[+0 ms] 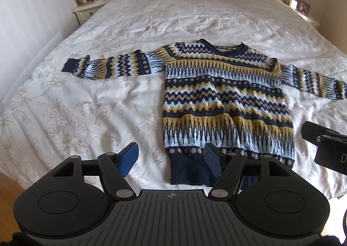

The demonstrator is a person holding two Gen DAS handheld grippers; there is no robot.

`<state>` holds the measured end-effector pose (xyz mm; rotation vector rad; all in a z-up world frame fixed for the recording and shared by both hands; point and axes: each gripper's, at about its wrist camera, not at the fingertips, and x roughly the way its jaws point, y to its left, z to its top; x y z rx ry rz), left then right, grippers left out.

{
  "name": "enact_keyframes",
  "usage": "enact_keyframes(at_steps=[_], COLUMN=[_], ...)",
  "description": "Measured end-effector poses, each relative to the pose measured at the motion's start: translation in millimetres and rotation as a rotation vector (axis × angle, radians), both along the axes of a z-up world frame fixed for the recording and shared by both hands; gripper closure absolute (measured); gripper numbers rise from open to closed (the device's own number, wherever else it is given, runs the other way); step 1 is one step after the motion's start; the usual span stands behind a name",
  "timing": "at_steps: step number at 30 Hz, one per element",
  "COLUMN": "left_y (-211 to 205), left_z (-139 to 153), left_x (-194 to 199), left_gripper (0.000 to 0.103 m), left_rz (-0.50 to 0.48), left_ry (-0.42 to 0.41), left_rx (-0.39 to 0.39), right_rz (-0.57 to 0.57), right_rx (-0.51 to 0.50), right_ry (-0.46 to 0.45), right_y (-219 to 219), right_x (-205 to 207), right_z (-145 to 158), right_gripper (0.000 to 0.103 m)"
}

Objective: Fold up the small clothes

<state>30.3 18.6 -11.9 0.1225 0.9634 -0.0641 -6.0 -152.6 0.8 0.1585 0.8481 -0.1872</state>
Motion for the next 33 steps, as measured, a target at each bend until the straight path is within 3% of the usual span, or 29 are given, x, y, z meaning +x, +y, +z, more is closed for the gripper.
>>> enact_keyframes(at_steps=[12, 29, 33], left_y=[-12.6, -41.8, -42.0], left_z=[-7.0, -23.4, -25.9], left_x=[41.6, 148.2, 170.1], left_gripper=[0.037, 0.037, 0.037], left_rz=[-0.004, -0.071, -0.083], left_ry=[0.047, 0.103, 0.098], left_rx=[0.015, 0.004, -0.009], right_rz=[0.005, -0.036, -0.058], right_rx=[0.007, 0.030, 0.048], right_ry=[0.038, 0.065, 0.032], right_y=[-8.0, -36.1, -38.6], right_x=[38.8, 131.6, 147.1], right_z=[-14.8, -26.5, -23.5], right_gripper=[0.001, 0.001, 0.001])
